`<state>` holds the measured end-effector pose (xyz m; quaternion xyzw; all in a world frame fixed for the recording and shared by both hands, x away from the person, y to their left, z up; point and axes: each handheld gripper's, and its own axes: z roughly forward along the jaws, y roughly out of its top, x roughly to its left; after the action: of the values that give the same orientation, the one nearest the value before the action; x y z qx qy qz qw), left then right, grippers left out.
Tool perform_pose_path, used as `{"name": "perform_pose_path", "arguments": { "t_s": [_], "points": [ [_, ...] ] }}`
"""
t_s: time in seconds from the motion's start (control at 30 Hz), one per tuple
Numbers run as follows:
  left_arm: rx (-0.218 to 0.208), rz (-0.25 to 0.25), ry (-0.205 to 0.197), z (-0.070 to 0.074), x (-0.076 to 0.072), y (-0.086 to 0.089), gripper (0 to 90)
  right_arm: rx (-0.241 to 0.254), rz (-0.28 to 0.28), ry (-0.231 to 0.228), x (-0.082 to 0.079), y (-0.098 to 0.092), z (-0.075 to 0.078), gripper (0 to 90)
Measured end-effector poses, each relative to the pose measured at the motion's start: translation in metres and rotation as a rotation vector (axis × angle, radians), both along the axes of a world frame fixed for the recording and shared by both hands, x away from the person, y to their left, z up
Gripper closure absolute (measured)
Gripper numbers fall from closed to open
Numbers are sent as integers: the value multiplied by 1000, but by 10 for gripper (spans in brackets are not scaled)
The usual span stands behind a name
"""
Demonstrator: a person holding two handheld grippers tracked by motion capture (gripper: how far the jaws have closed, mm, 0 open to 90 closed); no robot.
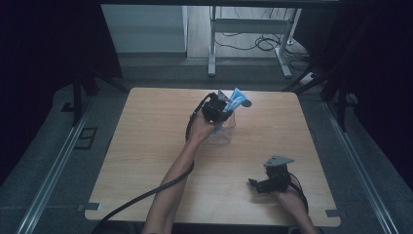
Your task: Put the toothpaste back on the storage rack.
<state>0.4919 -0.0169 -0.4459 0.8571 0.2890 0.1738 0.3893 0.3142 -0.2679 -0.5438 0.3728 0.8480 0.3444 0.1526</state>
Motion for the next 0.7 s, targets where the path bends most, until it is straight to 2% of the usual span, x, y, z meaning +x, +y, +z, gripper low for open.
{"name": "perform_pose_path", "arguments": {
  "t_s": [0.1,0.43,0.7],
  "points": [
    [10,-9,6,1,-1,1,628,0,0,0,0,0,0,0],
    [23,-29,31,-5,-3,3,564,0,0,0,0,0,0,0],
    [-6,-12,28,-1,-4,5,454,0,0,0,0,0,0,0]
  ]
}}
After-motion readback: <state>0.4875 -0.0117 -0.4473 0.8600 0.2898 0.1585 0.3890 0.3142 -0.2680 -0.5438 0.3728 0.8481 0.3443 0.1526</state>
